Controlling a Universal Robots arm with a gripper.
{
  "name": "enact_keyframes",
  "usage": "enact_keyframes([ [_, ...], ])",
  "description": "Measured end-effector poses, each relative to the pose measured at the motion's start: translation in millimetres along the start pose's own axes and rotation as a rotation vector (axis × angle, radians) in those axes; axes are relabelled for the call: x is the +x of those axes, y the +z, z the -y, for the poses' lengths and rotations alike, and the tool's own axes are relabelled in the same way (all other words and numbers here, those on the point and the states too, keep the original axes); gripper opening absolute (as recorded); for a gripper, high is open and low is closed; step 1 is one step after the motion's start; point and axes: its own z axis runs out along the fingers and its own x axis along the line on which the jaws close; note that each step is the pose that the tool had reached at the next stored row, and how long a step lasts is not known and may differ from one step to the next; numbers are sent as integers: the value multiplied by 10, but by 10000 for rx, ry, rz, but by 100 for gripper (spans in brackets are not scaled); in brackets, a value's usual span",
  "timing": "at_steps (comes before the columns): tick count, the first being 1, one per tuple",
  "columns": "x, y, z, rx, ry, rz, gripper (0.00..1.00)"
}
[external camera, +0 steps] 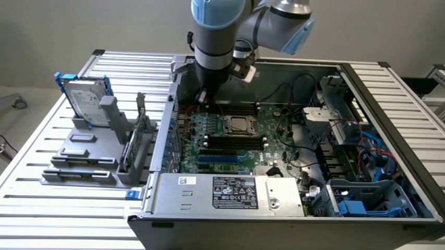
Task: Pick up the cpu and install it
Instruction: 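Install the first cpu locking lever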
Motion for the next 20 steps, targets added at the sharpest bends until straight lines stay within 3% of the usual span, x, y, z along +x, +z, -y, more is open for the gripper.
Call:
enact_keyframes([
  [4, 22, 9, 10, -344, -78, -110, 11],
  [8, 41, 17, 18, -788, -168, -157, 11],
  [11, 54, 22, 23, -1170, -249, -116, 11],
  [15, 76, 31, 33, -1621, -341, -28, 11],
  [18, 98, 40, 42, -1907, -406, 37, 11],
  [20, 105, 41, 46, -2025, -428, 32, 11],
])
